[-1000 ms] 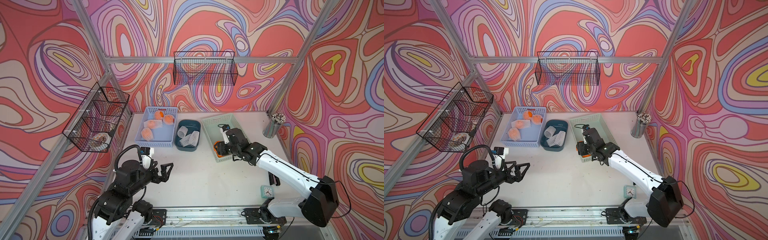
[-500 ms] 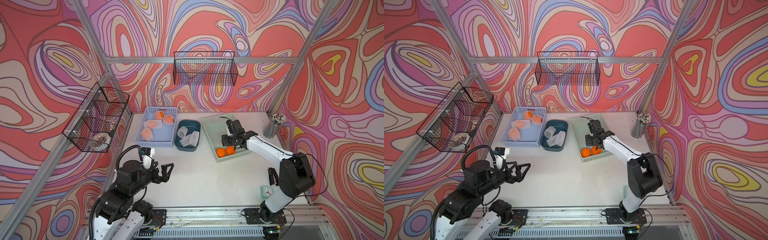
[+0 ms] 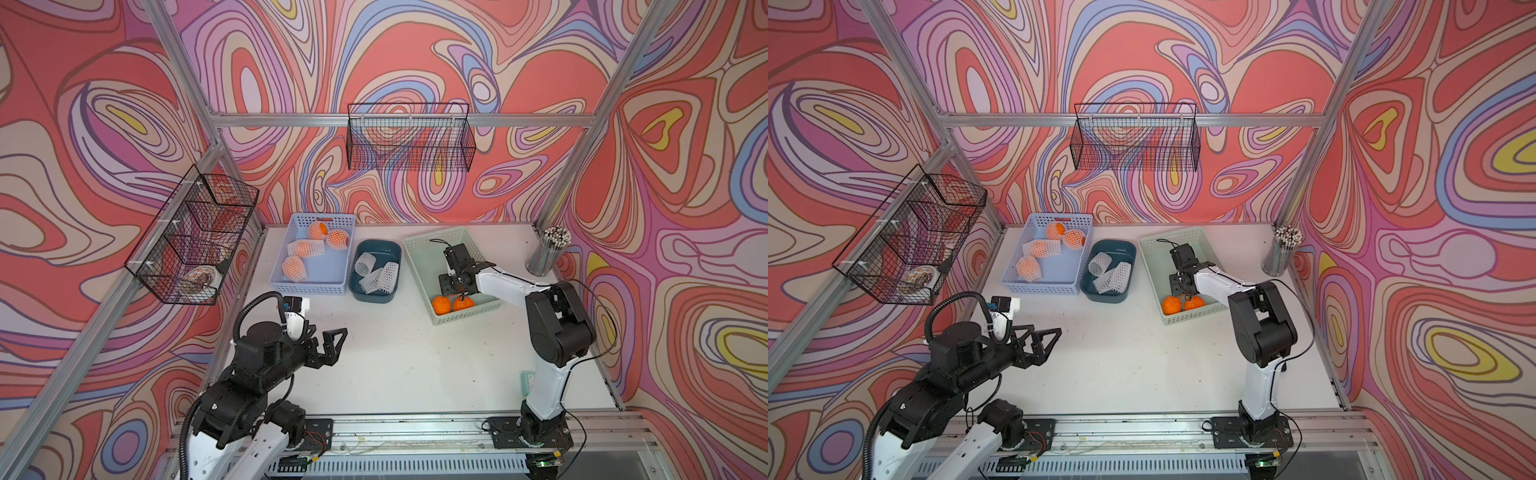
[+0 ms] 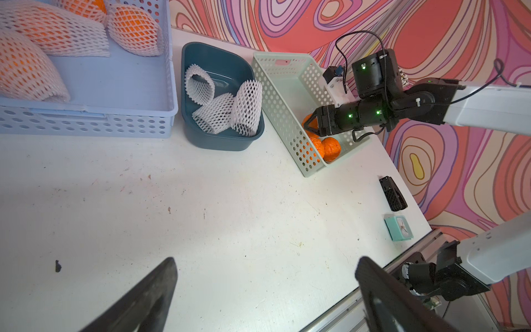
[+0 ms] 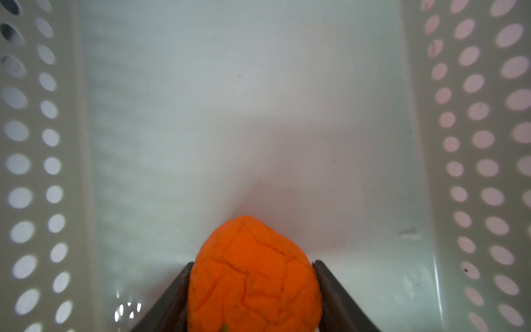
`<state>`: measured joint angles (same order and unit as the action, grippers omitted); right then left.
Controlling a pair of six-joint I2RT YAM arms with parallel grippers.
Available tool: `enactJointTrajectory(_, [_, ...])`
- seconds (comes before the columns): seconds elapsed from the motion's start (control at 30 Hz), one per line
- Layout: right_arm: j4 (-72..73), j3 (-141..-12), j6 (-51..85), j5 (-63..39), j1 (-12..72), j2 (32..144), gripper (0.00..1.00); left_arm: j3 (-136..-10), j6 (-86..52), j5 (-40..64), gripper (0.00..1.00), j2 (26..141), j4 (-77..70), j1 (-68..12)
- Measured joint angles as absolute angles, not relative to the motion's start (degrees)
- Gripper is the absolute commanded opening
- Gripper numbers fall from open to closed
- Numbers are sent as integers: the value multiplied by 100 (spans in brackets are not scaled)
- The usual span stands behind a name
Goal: Remove foam nets from oranges
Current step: Place the orange in the basket.
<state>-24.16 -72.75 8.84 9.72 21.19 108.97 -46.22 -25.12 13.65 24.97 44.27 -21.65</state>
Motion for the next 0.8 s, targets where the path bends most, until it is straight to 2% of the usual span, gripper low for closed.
enactJointTrajectory(0.23, [-2379,-7275,910,921,2117,10897,81,-4622,-2512,1347,100,2497,4427,-2165])
enactJointTrajectory(0.47, [-2445,-7203,910,862,2117,10645,89,-4600,-2515,1350,100,2506,4414,-2165])
enactJointTrajectory(0.63, [-2497,-7148,910,786,2108,10040,97,-4554,-2567,1345,100,2696,4294,-2165])
enactJointTrajectory(0.8, [-2526,-7046,908,602,2108,9349,98,-4488,-2685,1245,100,3157,4038,-2165])
